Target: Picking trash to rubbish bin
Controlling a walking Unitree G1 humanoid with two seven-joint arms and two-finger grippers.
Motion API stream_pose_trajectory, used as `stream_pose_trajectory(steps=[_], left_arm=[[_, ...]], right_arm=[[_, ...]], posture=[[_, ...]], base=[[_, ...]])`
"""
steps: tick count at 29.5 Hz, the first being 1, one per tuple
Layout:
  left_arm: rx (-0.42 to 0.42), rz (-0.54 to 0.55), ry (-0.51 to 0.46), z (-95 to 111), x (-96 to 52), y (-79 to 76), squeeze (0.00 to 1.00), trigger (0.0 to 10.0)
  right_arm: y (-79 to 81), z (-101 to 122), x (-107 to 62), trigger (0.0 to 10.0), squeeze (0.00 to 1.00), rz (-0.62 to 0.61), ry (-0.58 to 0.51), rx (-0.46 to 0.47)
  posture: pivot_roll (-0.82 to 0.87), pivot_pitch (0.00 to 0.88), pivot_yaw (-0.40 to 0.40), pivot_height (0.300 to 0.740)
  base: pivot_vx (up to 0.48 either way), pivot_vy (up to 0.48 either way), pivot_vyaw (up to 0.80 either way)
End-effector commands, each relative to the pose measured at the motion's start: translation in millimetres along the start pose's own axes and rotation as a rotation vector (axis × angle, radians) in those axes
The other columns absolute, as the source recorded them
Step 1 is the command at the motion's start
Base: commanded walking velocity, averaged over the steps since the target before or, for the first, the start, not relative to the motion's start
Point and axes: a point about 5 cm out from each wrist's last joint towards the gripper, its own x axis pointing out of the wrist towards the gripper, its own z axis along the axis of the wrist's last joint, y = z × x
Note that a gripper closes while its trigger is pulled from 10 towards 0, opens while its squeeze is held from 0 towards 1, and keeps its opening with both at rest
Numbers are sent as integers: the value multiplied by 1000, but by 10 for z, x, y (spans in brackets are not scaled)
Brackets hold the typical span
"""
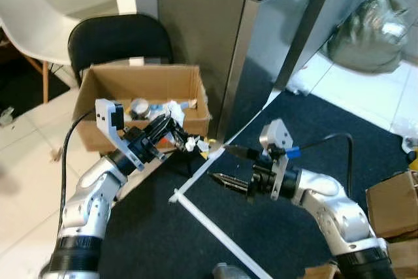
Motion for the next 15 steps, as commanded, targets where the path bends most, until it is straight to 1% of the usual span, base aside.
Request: stream_pose_trajectory(steps=[1,15], left_arm=[[-2,2,5,-25,-19,0,0,10000],[-5,-2,7,-33,-21,-6,0,10000]], right_arm=[[-11,36,-3,10000,0,-2,-13,-17],[-4,33,-3,10000,0,7,-15,-26]], posture=[[10,0,-7,740],[10,0,-7,740]], base=[[251,0,0],[274,0,0]])
